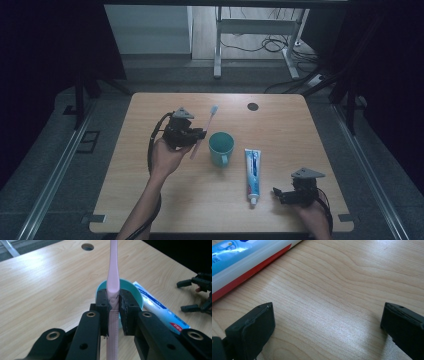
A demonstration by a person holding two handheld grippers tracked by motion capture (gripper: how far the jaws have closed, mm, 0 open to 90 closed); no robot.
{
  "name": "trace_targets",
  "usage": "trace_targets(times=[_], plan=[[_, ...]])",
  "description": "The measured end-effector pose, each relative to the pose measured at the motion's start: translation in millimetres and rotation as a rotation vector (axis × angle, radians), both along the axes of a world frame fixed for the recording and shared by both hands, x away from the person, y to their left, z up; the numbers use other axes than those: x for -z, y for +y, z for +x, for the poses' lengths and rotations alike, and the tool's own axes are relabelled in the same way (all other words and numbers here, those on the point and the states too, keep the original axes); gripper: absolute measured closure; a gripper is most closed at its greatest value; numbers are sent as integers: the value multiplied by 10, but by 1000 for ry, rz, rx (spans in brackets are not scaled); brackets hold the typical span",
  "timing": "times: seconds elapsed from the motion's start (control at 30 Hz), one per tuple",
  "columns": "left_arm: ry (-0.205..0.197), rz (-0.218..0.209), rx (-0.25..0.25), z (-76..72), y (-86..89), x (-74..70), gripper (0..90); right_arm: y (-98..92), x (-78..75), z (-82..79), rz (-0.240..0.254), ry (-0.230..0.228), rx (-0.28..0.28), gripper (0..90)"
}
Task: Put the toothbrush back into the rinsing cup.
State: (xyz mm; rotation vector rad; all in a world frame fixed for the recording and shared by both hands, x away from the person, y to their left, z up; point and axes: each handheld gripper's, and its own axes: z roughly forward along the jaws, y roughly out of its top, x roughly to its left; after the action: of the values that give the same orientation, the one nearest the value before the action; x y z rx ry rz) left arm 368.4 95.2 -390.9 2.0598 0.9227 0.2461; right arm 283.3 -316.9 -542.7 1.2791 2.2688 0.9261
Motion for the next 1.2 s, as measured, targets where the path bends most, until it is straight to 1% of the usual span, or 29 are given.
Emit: trace_targets(times=[0.07, 0.23, 0.3, 0.4, 0.5, 0.63, 0.7, 0.93, 0.97, 1.2], plan=[[-4, -12, 0, 15, -26, -1, 789, 0, 0, 0, 0, 0, 0, 0], [-19, -21, -1, 47, -84, -3, 788, 0, 0, 0, 0, 0, 0, 0], [-26, -34, -1, 67, -119, -10, 788, 0, 0, 0, 0, 0, 0, 0], [-33, -40, -1, 80, -145, -18, 789, 0, 0, 0, 0, 0, 0, 0], [-48, -53, -1, 106, -203, -36, 789, 0, 0, 0, 0, 0, 0, 0], [-60, -53, 0, 125, -256, -48, 789, 0, 0, 0, 0, 0, 0, 0], [-73, -57, 0, 141, -307, -56, 789, 0, 0, 0, -1, -1, 0, 0], [-91, -64, 2, 172, -398, -68, 789, 0, 0, 0, 0, 0, 0, 0], [-98, -67, 2, 180, -428, -64, 789, 0, 0, 0, 0, 0, 0, 0], [-112, -76, -2, 207, -509, -22, 789, 0, 0, 0, 0, 0, 0, 0]])
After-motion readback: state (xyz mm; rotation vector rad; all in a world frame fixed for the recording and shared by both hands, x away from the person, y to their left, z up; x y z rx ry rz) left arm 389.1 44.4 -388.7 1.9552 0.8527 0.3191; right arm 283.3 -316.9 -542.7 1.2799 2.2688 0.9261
